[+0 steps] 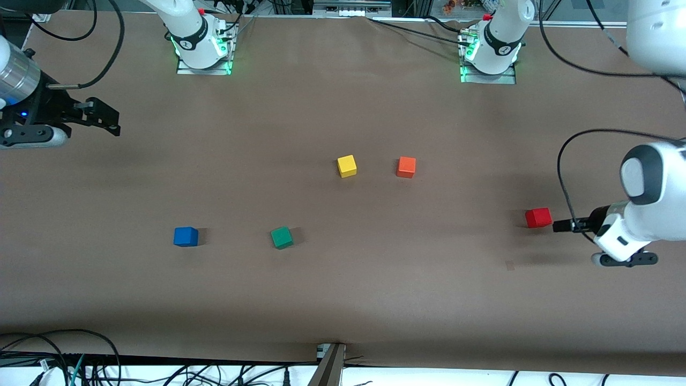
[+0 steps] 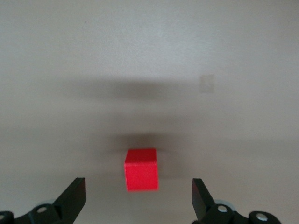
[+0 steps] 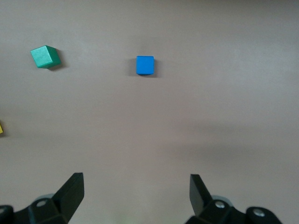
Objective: Pass red block to right arm, stack on blue
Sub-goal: 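Move the left gripper toward the red cube, then lower the left gripper around the red cube and close it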
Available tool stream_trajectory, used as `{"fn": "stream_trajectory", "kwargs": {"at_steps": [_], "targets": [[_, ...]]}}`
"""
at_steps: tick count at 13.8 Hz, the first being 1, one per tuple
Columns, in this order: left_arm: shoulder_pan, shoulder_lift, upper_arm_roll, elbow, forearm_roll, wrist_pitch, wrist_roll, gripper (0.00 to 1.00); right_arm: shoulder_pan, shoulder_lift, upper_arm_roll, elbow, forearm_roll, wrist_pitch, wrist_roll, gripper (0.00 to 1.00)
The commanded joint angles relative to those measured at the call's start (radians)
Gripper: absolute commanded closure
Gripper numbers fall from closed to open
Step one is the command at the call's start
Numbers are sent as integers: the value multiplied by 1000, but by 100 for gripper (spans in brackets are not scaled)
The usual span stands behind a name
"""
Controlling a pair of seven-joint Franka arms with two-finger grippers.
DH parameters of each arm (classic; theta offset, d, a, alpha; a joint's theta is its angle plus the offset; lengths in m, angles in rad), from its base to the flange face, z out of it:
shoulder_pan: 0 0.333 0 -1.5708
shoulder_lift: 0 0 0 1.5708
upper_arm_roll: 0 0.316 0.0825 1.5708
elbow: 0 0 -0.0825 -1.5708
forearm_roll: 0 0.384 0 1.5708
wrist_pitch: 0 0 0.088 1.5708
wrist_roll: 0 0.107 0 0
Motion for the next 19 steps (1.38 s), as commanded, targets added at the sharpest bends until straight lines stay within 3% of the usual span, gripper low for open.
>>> {"fn": "stream_trajectory", "kwargs": {"at_steps": [1, 6, 16, 17, 19], "targets": [[3, -7, -8, -95, 19, 107, 12, 0, -1, -2, -2, 11, 4, -1, -9, 0], [5, -4, -8, -220, 17, 241, 3, 0, -2, -1, -5, 11, 4, -1, -9, 0], [6, -33, -10, -332, 7, 242, -8, 0, -8, 0, -8, 11, 4, -1, -9, 0], [6, -33, -10, -332, 8, 241, -8, 8, -8, 0, -8, 11, 4, -1, -9, 0], [5, -33, -14, -327, 8, 238, -6, 60, -8, 0, -8, 11, 4, -1, -9, 0]]}}
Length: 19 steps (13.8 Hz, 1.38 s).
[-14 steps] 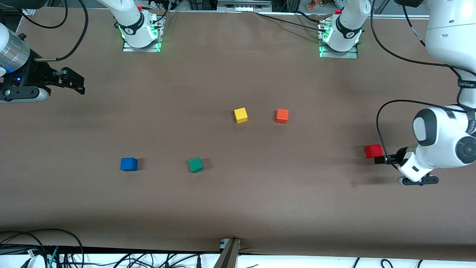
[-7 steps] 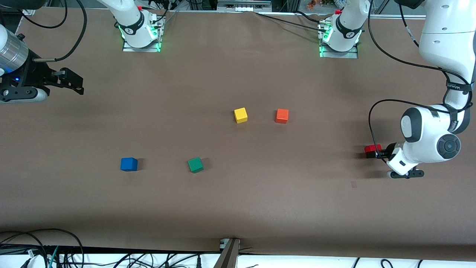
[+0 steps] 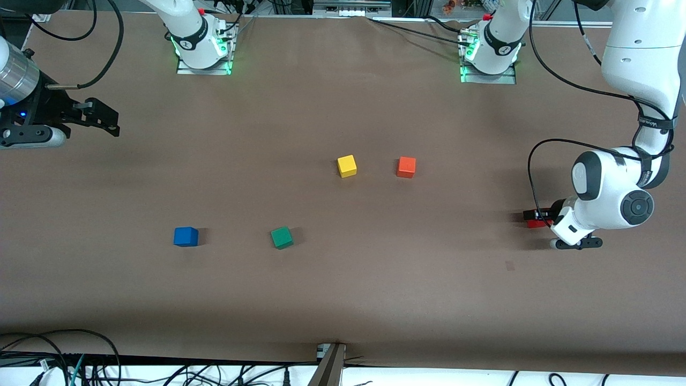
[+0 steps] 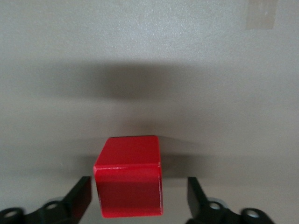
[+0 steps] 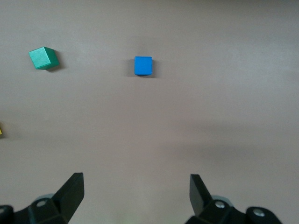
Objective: Pass red block to right arm, stack on blue
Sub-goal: 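Lower the left gripper around the red cube and close it, then lift the red cube with the left gripper while the right gripper advances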
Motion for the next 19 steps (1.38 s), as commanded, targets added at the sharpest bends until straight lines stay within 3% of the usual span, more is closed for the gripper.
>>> {"fn": "stream_trajectory", "kwargs": {"at_steps": [1, 3, 7, 11, 14, 19], "targets": [[3, -37, -9, -33, 8, 13, -4, 78, -7, -1, 1, 11, 4, -2, -9, 0], [3, -34, -7, -30, 11, 13, -3, 100, -7, -1, 1, 11, 4, -2, -9, 0], [0, -49, -26, 42, 5, -28, 5, 100, -7, -1, 1, 11, 4, -2, -9, 0], [-5, -65, -107, 214, 5, -218, 14, 100, -4, 1, 1, 15, 7, 19, 8, 0], [9, -98, -191, 258, -9, -283, 113, 100, -13, 1, -3, 14, 64, 26, 13, 0], [9, -148, -231, 258, -269, -341, 525, 100, -39, 60, -6, 15, 70, 35, -5, 0]]}}
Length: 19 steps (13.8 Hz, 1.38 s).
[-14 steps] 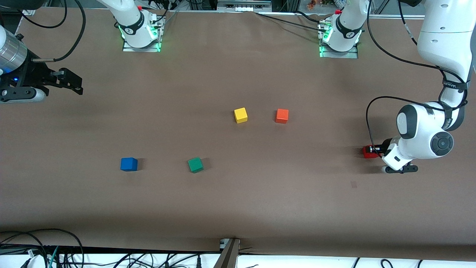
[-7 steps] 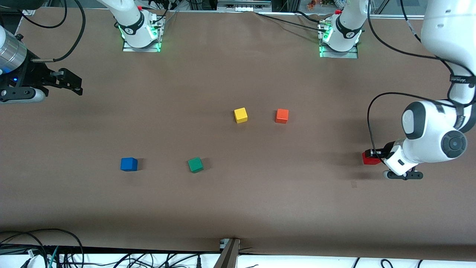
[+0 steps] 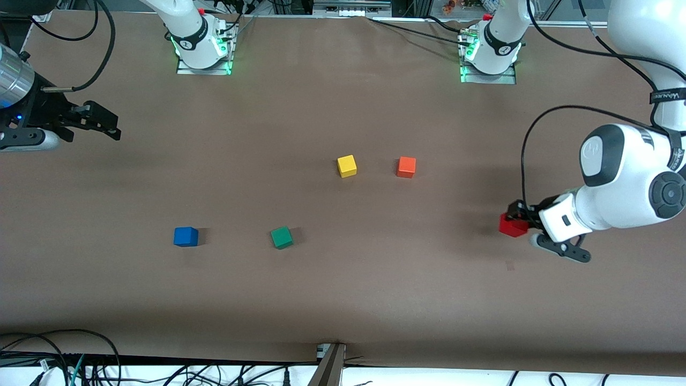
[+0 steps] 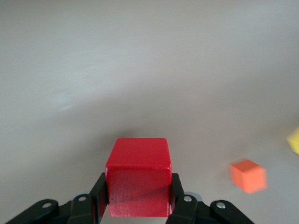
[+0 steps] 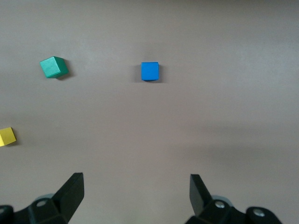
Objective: Pass red block to right arm, stack on blue
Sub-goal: 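Lift the red cube with the left gripper while the right gripper advances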
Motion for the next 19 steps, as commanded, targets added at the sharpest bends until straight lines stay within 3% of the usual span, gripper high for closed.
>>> {"fn": "stream_trajectory", "kwargs": {"at_steps": [1, 4, 9, 13, 15, 19], "targets": [[13, -17, -24, -3, -146, -30, 299, 100, -30, 67, -1, 13, 16, 1, -14, 0], [1, -5, -35, -4, -391, -25, 539, 100, -56, 168, -1, 14, 19, -6, -22, 0], [-53, 70, -49, -4, -793, 43, 893, 100, -57, 203, 5, 11, 50, -16, -150, 0], [-172, 96, -49, -7, -1067, 182, 1130, 100, -59, 216, -1, 14, 319, -29, -157, 0], [-235, 112, -49, -9, -1181, 234, 1242, 100, -92, 220, -6, 16, 508, -78, -154, 0], [-358, 144, -49, 0, -1293, 346, 1377, 100, -125, 285, -6, 8, 851, -106, -151, 0]]}}
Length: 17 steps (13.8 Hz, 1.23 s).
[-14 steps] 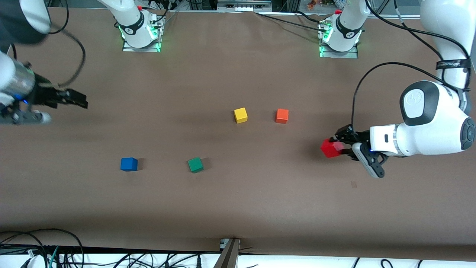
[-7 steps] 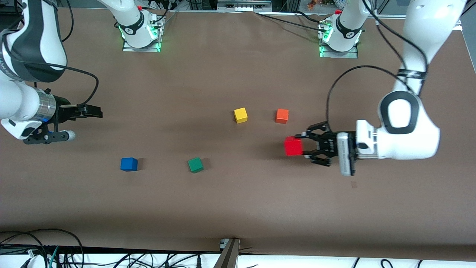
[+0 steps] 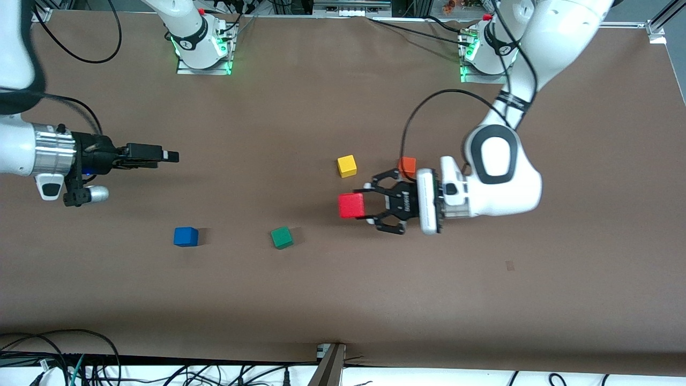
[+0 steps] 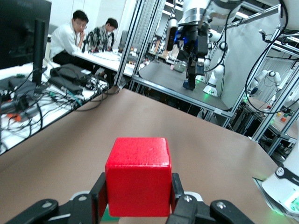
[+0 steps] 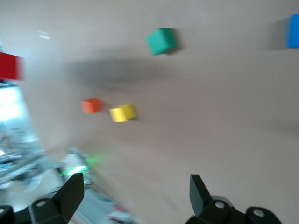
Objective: Pass red block to right arm, stack on blue
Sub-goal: 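Carry the red cube toward the right gripper, which reaches to meet it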
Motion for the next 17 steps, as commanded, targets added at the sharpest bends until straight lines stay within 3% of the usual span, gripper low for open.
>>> {"fn": "stream_trajectory", "kwargs": {"at_steps": [1, 4, 8, 13, 17], "targets": [[-69, 21, 5, 24, -66, 59, 93, 100, -22, 71, 5, 11, 220, -44, -15, 0], [-132, 21, 5, 38, -142, 142, 127, 100, -43, 146, 5, -21, 479, -93, -11, 0], [-192, 88, 5, 162, -186, 220, 128, 100, -18, 212, 9, -32, 676, -64, -14, 0], [-220, 129, 5, 229, -192, 251, 124, 100, 111, 246, 14, 1, 805, 178, -41, 0], [-232, 137, 7, 243, -193, 269, 121, 100, 157, 286, 14, 51, 799, 266, -112, 0]]}}
